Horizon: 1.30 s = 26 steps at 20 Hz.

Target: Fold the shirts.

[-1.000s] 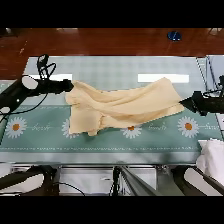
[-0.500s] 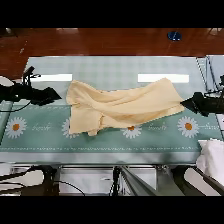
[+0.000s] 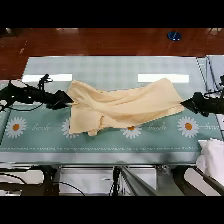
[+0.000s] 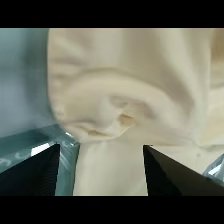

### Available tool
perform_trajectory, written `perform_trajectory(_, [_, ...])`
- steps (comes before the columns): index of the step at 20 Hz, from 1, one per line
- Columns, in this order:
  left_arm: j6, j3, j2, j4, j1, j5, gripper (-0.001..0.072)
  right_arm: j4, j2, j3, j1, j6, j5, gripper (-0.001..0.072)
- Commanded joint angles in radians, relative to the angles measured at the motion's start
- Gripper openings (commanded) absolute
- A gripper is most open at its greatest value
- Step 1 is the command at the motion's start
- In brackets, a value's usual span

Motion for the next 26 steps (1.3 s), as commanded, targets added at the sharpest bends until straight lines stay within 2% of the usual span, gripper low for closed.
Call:
perform_trajectory(1, [-0.028,0.0,-0.017,-0.006,-0.035,0.132,0.0626,0.009,0.001,0.001,-0.001,0.001,0.019,0.0021])
perform_trajectory(3, [-0.032,0.0,-0.018,-0.025,-0.048,0.167,0.0596,0.009,0.001,0.001,-0.001,0.001,0.032,0.0021])
perform_trajectory(4, [-0.036,0.0,-0.019,-0.024,-0.051,0.167,0.0479,0.01,0.001,0.001,-0.001,0.001,0.033,0.0021])
perform_trajectory(5, [-0.035,0.0,-0.022,-0.024,-0.05,0.159,0.0238,0.01,0.001,0.001,-0.001,0.001,0.031,0.0021])
perform_trajectory(6, [-0.034,0.0,-0.024,-0.024,-0.05,0.151,0.0157,0.01,0.001,0.001,-0.001,0.001,0.03,0.0021])
perform_trajectory(7, [-0.026,0.0,-0.023,-0.024,-0.049,0.14,0.004,0.01,0.001,0.001,-0.001,0.001,0.03,0.0022])
perform_trajectory(12, [-0.02,0.128,-0.01,-0.024,-0.006,-0.051,0.0027,0.027,0.001,0.001,-0.001,0.0,0.029,0.0021])
perform_trajectory(14, [-0.02,0.226,0.039,-0.024,0.026,-0.124,0.0025,0.117,0.016,0.005,-0.001,-0.016,0.029,0.0021])
perform_trajectory(17, [-0.021,0.413,0.175,-0.057,0.069,-0.194,0.0025,0.345,0.08,0.076,-0.001,-0.048,0.044,0.0021])
perform_trajectory(19, [-0.021,0.528,0.287,-0.137,0.087,-0.171,0.0025,0.496,0.141,0.201,-0.001,-0.049,0.06,0.0021])
perform_trajectory(21, [-0.048,0.656,0.415,-0.179,0.101,-0.094,0.0025,0.579,0.192,0.373,-0.001,-0.048,0.053,0.0021])
perform_trajectory(23, [-0.055,0.782,0.543,-0.177,0.121,0.006,0.0025,0.575,0.221,0.611,-0.001,-0.02,0.005,0.002])
perform_trajectory(26, [-0.055,0.94,0.712,-0.164,0.167,0.145,0.0025,0.498,0.223,0.96,-0.001,0.097,-0.098,0.002])
